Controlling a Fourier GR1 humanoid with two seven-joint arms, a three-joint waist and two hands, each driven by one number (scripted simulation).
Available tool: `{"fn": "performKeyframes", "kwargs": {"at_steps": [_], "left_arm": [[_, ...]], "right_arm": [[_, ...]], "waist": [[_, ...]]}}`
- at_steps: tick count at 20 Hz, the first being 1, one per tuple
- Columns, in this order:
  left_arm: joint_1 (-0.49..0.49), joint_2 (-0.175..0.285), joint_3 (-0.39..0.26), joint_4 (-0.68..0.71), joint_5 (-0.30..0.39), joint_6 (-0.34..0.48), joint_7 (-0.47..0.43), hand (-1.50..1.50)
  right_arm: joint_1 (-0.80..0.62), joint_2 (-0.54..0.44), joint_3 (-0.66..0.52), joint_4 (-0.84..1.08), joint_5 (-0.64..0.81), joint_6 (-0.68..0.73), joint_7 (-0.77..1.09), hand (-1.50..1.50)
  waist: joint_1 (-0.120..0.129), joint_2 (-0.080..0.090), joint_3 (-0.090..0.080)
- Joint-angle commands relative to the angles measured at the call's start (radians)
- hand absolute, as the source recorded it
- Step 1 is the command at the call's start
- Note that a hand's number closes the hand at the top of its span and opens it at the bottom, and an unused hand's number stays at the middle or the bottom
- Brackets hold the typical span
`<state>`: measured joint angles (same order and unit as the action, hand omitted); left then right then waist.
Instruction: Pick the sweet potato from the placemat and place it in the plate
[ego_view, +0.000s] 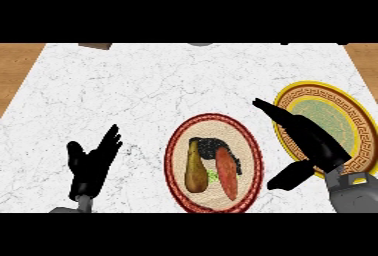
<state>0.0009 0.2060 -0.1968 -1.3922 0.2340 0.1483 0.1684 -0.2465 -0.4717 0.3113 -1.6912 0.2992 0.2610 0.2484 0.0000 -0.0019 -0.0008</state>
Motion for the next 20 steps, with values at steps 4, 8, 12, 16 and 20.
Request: {"fn": "performKeyframes", "kwargs": {"at_steps": [4,8,12,16,20], "left_arm": [[-0.034,-0.089,-0.023,0.063,-0.063,0.048,-0.017,0.00],[-0.026,0.007,0.045,-0.084,-0.019,-0.012,0.113,0.00],[0.024,-0.070,0.017,-0.030,-0.073,-0.004,0.040,0.00],[-0.044,-0.081,0.055,0.017,-0.091,-0.020,0.046,0.00],[-0.003,-0.034,0.095,-0.056,-0.081,-0.055,0.072,0.00]], "right_arm": [[-0.010,0.158,0.139,-0.042,0.191,-0.029,0.199,-1.50],[0.111,0.125,0.113,-0.132,0.152,0.075,0.203,-1.50],[0.087,0.211,0.103,-0.002,0.223,0.064,0.132,-1.50],[0.105,0.263,0.123,0.001,0.289,0.065,0.124,-1.50],[0.069,0.277,0.102,0.076,0.367,0.041,0.102,-1.50]], "waist": [[0.001,0.002,0.000],[-0.003,0.000,0.001],[0.001,0.002,0.001],[0.000,0.002,0.001],[0.002,0.002,0.001]]}}
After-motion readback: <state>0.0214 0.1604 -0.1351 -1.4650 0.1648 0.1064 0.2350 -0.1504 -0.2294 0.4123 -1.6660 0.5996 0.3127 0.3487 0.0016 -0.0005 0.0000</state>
